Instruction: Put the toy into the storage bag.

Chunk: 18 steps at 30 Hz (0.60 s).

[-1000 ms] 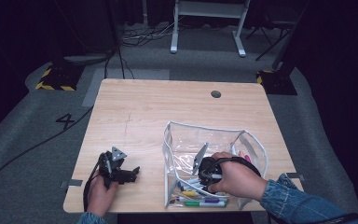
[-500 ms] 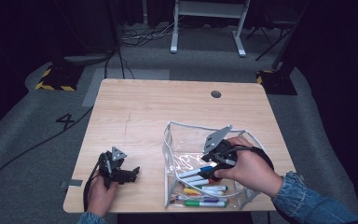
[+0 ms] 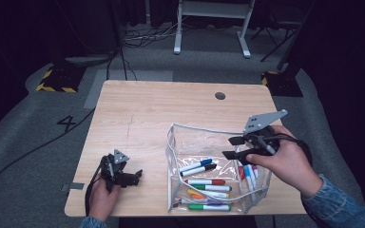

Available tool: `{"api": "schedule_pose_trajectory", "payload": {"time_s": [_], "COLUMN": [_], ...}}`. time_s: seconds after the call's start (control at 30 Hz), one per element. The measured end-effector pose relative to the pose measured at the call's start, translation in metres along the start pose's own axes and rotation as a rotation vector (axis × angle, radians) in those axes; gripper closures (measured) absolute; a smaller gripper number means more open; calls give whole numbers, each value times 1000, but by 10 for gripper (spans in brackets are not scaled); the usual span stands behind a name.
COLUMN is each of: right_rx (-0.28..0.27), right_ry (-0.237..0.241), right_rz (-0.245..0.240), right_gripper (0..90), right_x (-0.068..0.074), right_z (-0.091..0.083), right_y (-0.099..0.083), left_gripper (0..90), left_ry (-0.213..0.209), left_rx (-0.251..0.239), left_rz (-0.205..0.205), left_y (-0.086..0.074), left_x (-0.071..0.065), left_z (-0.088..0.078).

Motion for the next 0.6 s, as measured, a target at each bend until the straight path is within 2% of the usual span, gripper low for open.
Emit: {"api": "schedule_pose_trajectory", "payload": {"time_s": [0.4,0.6], "right_rx": [-112,-150], "right_ry": [-132,-203], "right_rz": [154,250], "right_gripper": [511,556], "right_x": [-66,-99], "right_z": [-50,-72], "right_y": [-17,-35], "left_gripper": [0,0], "left_ry": [-2,-3], "left_rx": [-1,-1], "left_rz": [-2,-1], "left_y": [0,0], "left_x": [0,0], "left_z": [0,0]}}
Point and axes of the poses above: each handheld gripper's, and its own axes: z roughly forward along the jaws, y roughly out of its top, x roughly to its left, the point moved 10 cm from there along z, roughly forward along the jaws, and after that the axes turned 14 degrees about z, right-handed, at the moved point
